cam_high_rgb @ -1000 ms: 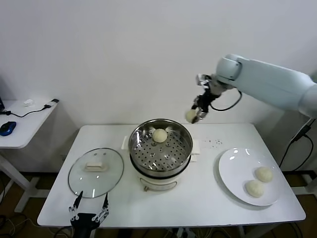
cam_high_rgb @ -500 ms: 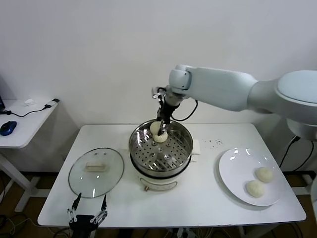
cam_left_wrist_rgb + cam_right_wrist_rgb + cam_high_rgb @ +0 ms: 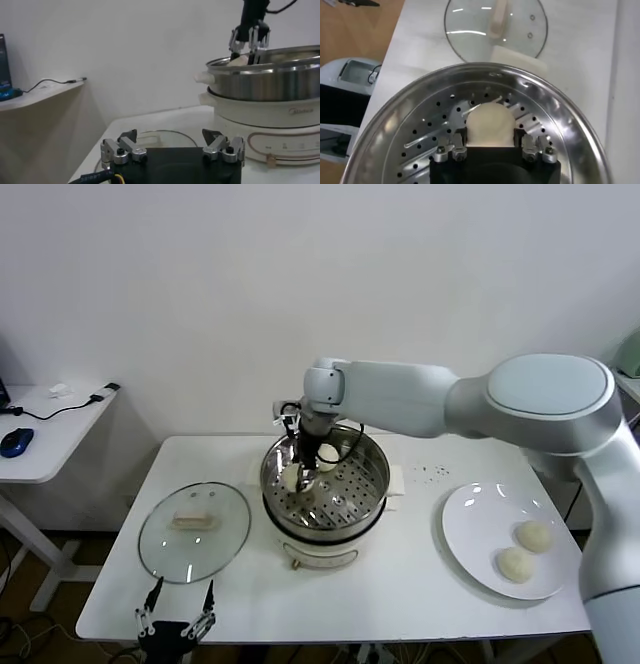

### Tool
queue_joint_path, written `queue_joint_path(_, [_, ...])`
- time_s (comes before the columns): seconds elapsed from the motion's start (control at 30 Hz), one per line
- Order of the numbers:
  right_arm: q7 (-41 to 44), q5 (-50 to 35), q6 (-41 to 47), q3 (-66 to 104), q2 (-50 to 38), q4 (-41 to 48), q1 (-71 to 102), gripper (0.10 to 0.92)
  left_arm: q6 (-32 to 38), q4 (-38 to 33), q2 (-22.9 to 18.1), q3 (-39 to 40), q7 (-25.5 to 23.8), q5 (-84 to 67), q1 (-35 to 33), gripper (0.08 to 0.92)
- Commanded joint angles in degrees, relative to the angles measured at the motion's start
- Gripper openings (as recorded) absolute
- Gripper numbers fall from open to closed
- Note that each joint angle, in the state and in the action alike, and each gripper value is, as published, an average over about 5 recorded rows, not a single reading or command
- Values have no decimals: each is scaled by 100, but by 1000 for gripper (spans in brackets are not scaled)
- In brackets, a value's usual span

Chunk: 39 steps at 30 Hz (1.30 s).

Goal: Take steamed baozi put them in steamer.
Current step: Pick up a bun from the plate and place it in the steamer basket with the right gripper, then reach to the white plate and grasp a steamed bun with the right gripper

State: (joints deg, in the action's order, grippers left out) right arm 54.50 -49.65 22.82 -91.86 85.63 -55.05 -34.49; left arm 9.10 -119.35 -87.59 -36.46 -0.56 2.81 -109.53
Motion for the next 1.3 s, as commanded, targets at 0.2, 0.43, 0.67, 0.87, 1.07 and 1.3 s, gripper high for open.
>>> queue_joint_path(0.2, [-59,73,104,6,90,59,184,775,14,53,-18,19,12,3,9,823])
queue_joint_path(0.43, [54,125,51,129,-239,-180,-129,822,21,65,-18,15,17,13,6,823])
queue_joint_path(0.67, [589,610,-347,209,-1158,-883,-940,823,47,64,13,-8,51,-8,-18,823])
queue_joint_path(0.87, [979,1211,-675,187,-2559,-1612,-1468,823,61,-40,-4,20,112,9,-4,823])
queue_joint_path(1.07, [979,1749,-813,125,-4070,-2284,-1558,823,0,-94,-6,-7,108,42,40,823])
queue_joint_path(1.3, [970,2646,-891,464,-5558,-2782,-874,823,-62,-110,-38,-22,102,100,68,823])
